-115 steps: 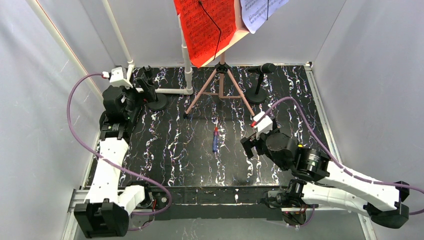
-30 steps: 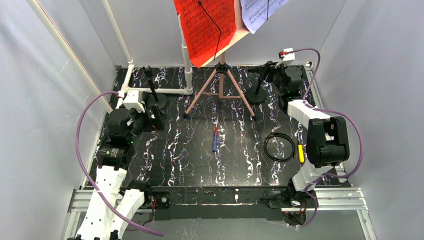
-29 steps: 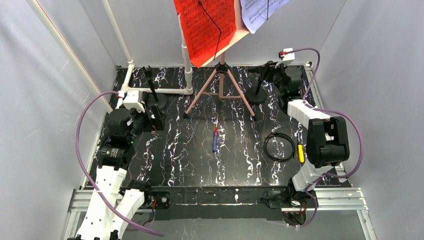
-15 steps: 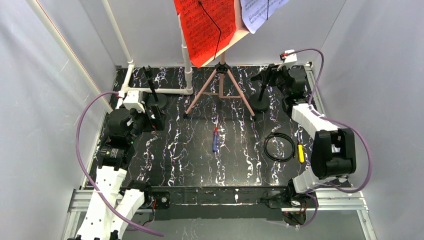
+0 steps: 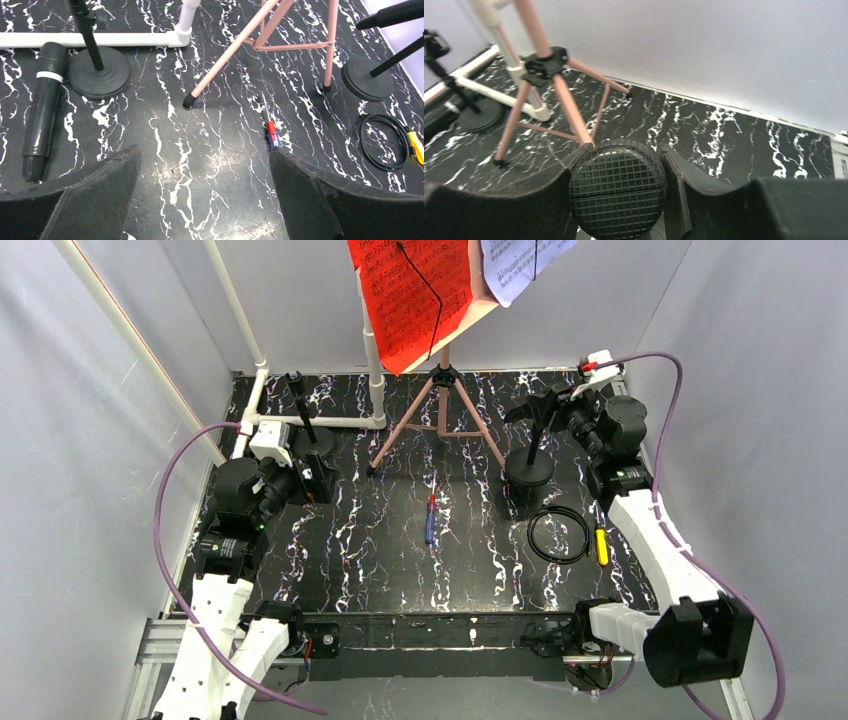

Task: Pack up the instrument practice props

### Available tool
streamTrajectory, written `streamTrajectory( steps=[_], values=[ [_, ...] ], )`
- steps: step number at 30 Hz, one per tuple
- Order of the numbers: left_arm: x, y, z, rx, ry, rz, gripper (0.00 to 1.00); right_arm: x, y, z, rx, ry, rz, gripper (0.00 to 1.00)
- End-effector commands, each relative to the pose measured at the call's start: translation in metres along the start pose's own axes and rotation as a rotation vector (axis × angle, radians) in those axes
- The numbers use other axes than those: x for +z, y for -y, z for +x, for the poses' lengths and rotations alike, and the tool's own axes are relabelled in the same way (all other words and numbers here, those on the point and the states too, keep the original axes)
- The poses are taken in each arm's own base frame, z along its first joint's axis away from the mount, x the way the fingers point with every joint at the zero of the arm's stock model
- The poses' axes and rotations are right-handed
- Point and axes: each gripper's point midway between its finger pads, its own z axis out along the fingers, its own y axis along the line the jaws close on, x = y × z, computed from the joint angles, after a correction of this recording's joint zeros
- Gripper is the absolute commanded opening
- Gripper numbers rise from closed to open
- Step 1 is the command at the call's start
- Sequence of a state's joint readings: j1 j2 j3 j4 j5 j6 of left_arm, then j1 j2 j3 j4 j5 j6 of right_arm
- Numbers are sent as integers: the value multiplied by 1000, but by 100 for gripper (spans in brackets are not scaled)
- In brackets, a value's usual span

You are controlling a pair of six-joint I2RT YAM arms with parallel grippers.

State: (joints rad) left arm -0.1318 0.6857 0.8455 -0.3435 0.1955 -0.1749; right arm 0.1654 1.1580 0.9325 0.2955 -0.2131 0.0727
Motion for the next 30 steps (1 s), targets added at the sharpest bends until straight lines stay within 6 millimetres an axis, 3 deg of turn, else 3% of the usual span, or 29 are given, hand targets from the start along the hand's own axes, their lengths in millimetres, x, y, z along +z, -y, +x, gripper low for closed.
streamTrajectory(
  steps=[1,10,22,25,30],
  values=[
    [-1,14,1,24,2,89,98,-25,-49,-48,-51,122,-155,1],
    [-4,40,2,68,-13,253,98,-54,-161,-37,-9,95,-471,1],
    [-9,59,4,86,-22,377,98,-61,-303,-19,20,98,-853,1],
    [-11,60,3,90,-12,381,98,-58,-328,-11,35,97,-933,1],
    [-10,65,5,83,-22,414,98,-48,-351,2,102,132,-1027,1]
  ],
)
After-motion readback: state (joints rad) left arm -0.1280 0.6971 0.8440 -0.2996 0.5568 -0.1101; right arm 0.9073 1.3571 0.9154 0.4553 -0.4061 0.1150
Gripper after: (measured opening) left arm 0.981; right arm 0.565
